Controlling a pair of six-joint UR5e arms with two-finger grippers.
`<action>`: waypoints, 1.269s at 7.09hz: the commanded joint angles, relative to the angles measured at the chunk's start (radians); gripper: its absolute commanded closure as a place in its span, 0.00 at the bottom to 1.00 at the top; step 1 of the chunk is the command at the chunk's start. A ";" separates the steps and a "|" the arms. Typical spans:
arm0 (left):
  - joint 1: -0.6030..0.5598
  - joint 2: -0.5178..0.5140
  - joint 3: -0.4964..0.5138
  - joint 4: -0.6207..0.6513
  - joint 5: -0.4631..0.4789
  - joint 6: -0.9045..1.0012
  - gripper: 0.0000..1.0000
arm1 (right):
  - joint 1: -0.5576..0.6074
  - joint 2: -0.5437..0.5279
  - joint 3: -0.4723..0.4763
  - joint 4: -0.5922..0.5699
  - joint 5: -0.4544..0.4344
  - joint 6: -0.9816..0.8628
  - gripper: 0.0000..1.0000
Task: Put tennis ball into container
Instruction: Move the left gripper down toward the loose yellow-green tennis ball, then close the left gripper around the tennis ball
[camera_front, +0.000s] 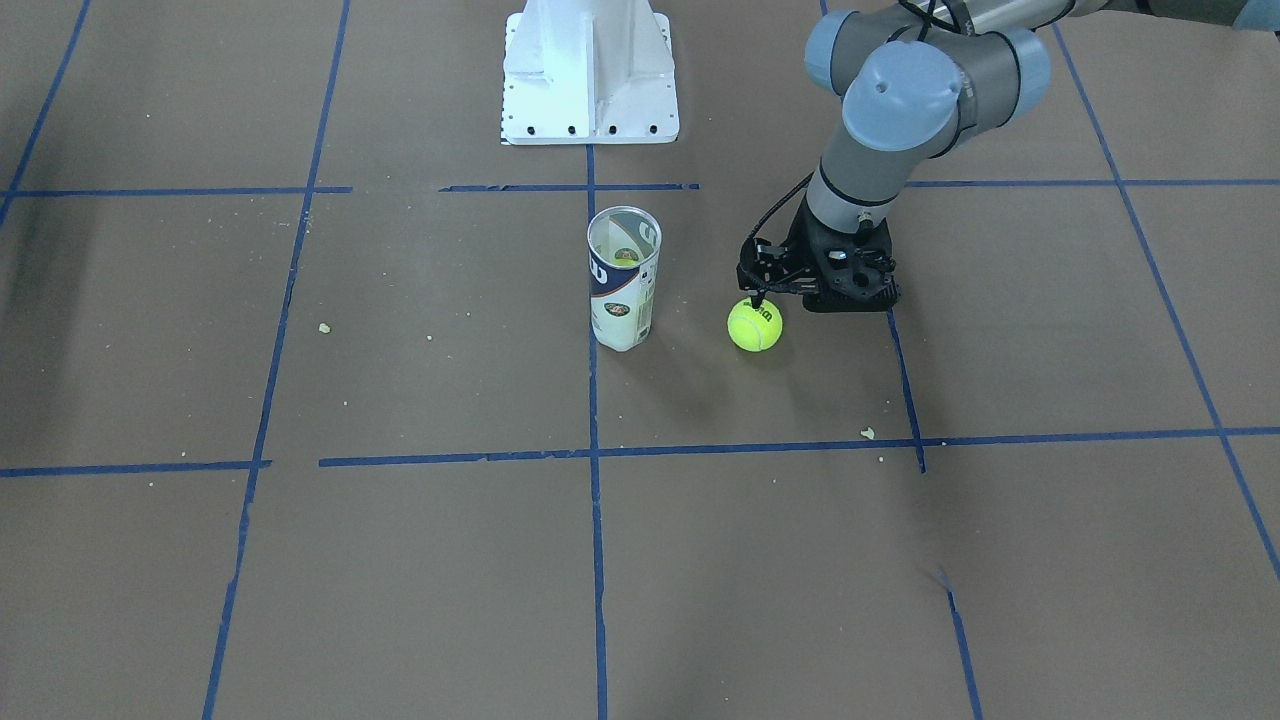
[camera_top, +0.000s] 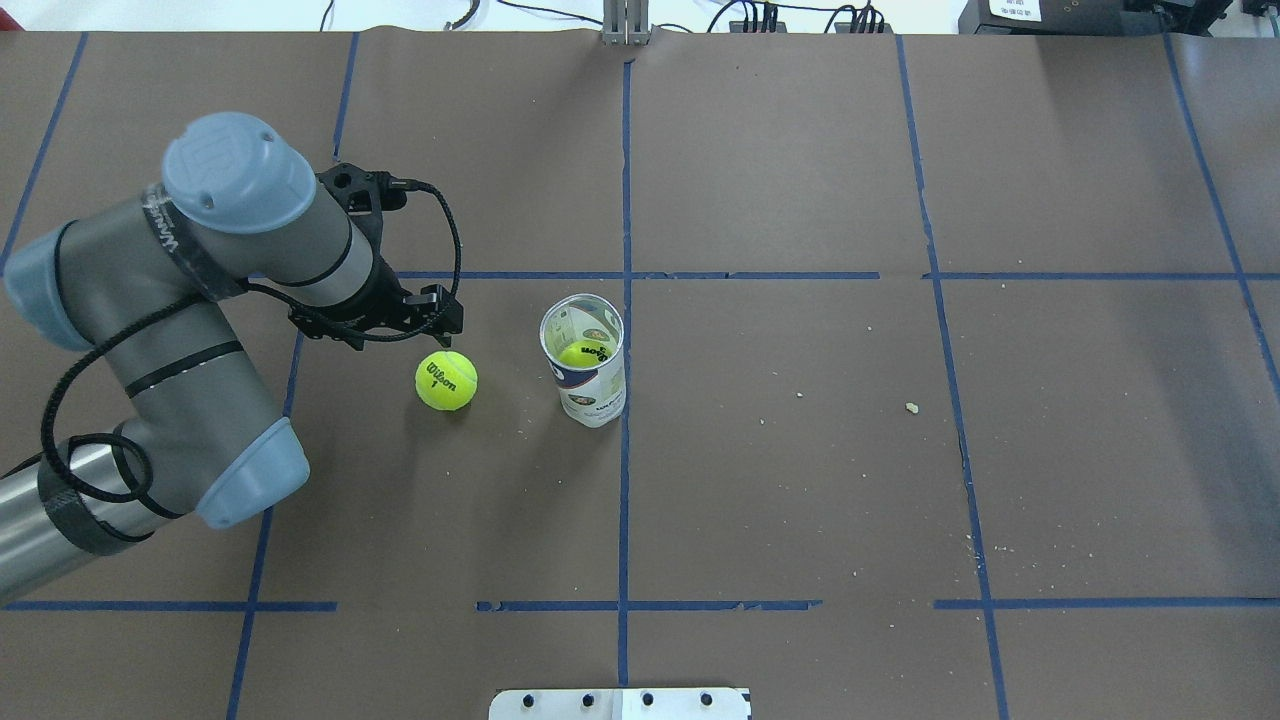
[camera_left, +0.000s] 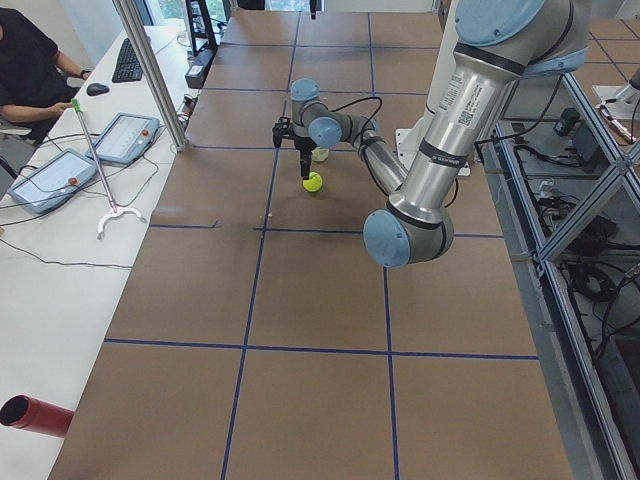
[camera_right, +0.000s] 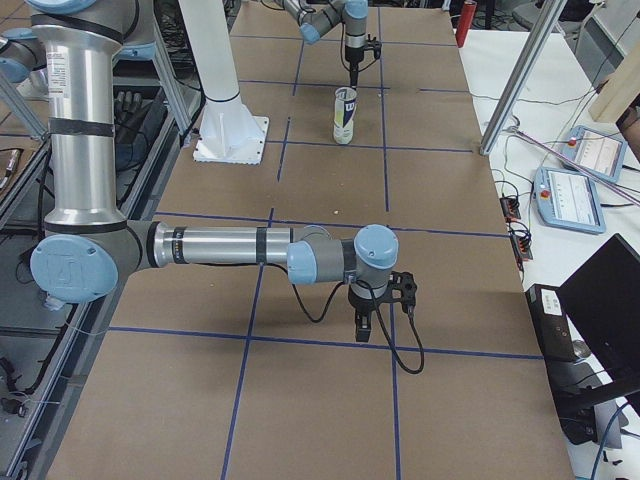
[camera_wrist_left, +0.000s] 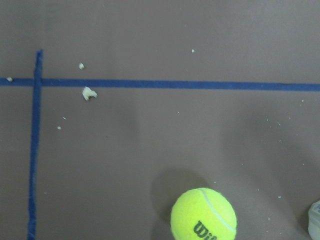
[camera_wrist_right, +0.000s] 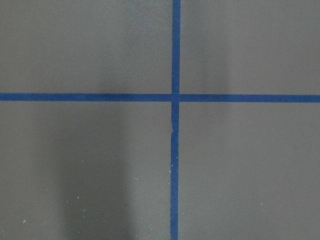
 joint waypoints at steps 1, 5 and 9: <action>0.029 0.000 0.073 -0.111 0.027 -0.039 0.00 | 0.000 0.000 0.000 0.000 0.000 0.000 0.00; 0.064 0.005 0.116 -0.143 0.030 -0.056 0.00 | 0.000 0.000 0.000 0.000 0.000 0.000 0.00; 0.078 0.002 0.141 -0.177 0.030 -0.065 0.23 | 0.000 0.000 0.000 0.000 0.000 0.000 0.00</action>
